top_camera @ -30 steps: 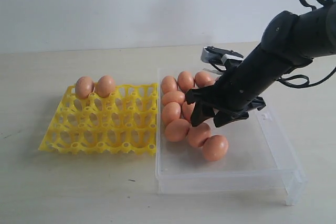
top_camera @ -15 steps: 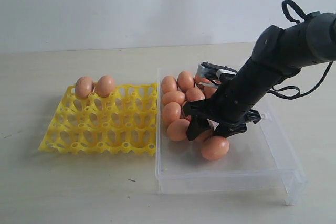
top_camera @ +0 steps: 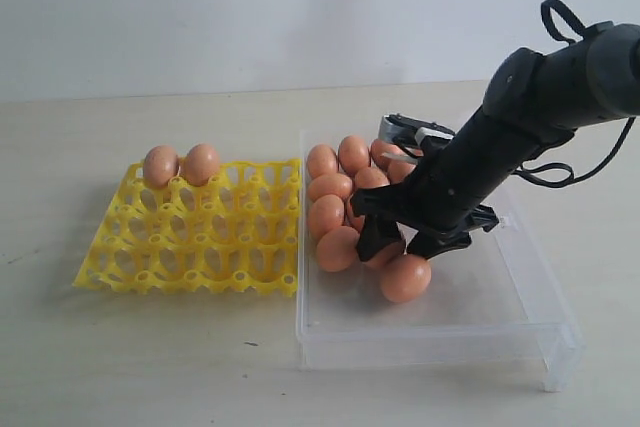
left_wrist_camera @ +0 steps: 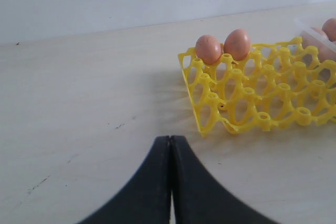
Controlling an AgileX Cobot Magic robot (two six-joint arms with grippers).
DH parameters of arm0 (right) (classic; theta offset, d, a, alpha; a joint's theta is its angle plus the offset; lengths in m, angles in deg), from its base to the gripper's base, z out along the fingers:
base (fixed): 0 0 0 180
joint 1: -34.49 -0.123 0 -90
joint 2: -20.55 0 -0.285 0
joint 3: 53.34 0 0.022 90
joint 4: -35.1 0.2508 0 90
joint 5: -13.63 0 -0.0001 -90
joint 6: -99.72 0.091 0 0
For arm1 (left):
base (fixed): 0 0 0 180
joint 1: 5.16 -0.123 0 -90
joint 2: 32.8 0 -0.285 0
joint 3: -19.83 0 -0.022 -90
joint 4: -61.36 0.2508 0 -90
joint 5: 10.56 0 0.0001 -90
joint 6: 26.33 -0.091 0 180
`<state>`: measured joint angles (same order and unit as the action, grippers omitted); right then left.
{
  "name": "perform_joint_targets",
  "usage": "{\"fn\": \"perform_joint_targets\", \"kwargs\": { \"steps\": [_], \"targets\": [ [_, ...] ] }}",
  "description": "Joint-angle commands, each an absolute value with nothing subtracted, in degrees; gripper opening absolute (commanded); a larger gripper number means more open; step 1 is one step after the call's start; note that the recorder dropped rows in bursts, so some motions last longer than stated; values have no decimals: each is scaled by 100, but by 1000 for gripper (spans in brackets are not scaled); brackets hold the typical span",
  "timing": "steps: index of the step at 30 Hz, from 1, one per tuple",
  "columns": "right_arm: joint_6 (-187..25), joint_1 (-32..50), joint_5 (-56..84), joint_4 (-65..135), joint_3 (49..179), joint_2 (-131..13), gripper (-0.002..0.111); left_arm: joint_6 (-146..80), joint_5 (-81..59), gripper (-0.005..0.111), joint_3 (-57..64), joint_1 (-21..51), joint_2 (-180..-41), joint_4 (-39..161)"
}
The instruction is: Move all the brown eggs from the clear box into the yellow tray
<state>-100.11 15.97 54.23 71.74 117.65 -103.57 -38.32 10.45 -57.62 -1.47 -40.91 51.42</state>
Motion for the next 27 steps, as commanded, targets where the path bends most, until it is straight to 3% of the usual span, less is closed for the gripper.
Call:
{"fn": "perform_joint_targets", "kwargs": {
  "steps": [1,27],
  "targets": [
    [-10067,1758,5250,7271,11786,-10354,65,-3831,1001,0,-5739,-122,-4059,5154],
    [-10174,1813,4815,7849,11786,-10694,61,-3831,1001,0,-5739,-122,-4059,5154]
  ]
}}
